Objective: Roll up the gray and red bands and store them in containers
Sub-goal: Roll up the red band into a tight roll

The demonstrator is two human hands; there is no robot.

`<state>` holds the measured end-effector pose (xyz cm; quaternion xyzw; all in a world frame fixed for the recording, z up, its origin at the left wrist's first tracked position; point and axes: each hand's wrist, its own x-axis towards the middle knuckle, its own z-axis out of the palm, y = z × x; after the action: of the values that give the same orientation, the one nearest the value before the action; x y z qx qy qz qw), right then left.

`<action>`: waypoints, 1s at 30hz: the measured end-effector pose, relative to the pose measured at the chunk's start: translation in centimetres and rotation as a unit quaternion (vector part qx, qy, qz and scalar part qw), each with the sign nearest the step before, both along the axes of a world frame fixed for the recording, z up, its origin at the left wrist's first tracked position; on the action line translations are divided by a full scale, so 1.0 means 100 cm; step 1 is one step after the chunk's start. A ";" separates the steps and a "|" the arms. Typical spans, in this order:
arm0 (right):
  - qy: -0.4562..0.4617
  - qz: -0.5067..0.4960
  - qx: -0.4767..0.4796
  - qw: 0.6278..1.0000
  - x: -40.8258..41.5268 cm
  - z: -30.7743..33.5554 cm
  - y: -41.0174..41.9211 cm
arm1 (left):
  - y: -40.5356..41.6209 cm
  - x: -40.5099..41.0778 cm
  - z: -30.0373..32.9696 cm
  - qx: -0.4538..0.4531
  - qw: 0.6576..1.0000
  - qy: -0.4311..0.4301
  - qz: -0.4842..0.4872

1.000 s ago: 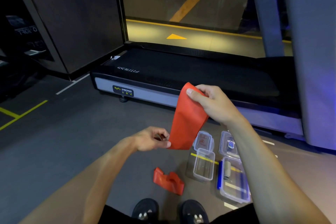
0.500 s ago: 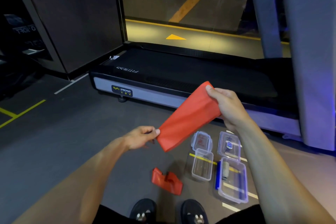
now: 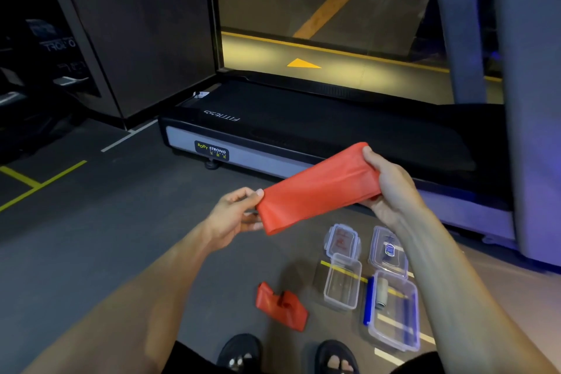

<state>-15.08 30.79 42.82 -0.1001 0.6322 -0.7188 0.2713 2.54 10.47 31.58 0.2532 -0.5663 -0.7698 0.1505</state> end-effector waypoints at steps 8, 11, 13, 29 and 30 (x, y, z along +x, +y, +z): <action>0.002 -0.016 0.010 1.000 -0.005 -0.003 -0.007 | -0.002 0.003 -0.002 -0.025 0.992 -0.039 -0.113; 0.002 -0.022 0.022 1.000 -0.006 -0.005 -0.009 | -0.004 0.000 -0.003 -0.030 0.992 -0.059 -0.109; 0.001 -0.023 0.025 0.999 -0.006 -0.006 -0.010 | -0.003 -0.002 -0.004 -0.032 0.991 -0.074 -0.103; 0.035 -0.020 0.028 0.999 -0.007 -0.003 -0.010 | 0.004 -0.013 -0.006 -0.109 0.991 -0.075 0.005; 0.036 -0.019 0.029 0.999 -0.007 -0.002 -0.009 | 0.005 -0.014 -0.006 -0.115 0.991 -0.073 0.012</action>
<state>-15.82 29.88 42.57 -0.1060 0.6637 -0.7013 0.2374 1.16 10.92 30.95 0.2965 -0.6571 -0.6775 0.1460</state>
